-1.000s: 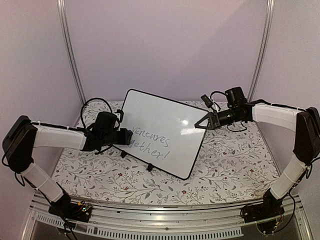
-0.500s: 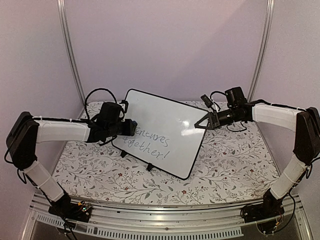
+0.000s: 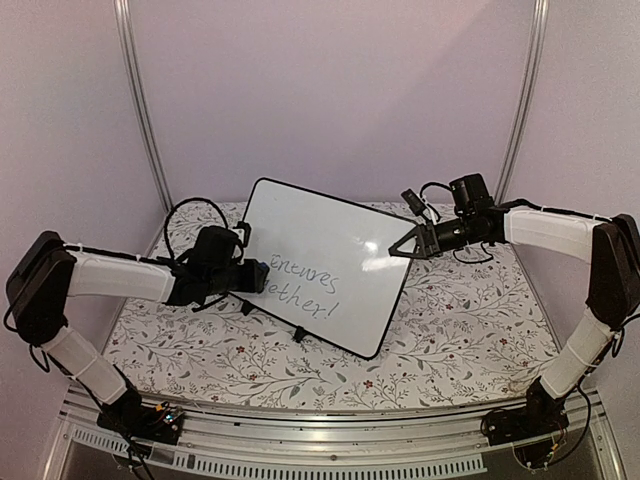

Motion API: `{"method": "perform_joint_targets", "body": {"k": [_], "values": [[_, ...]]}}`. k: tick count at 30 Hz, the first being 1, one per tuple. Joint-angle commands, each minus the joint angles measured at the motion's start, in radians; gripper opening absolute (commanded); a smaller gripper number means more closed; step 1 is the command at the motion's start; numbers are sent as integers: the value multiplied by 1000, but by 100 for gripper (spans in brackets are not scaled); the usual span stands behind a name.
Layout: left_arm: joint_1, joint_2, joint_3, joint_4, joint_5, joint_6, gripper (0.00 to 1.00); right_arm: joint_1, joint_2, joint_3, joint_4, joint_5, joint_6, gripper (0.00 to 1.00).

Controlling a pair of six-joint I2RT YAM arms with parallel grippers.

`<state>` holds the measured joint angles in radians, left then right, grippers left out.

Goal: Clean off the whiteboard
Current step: Erase the center of the whiteboard.

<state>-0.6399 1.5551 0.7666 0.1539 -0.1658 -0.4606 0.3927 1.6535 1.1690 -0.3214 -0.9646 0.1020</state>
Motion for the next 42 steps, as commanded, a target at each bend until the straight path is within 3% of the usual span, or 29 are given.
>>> {"method": "perform_joint_targets", "body": {"k": [1,16,32,42], "values": [[-21,-12,-63,-33,15,-38,0,54,41,-14,-41,-43,-38,0],[12,56,165,-52,9,54,0,58,37,-19,-46,-37,-36,0],[-63,4,-49,-37,25,-56,0,63,35,-18,-45,-37,-39,0],[-30,86,169,-65,-2,48,0,65,34,-18,-50,-33,-41,0]]}}
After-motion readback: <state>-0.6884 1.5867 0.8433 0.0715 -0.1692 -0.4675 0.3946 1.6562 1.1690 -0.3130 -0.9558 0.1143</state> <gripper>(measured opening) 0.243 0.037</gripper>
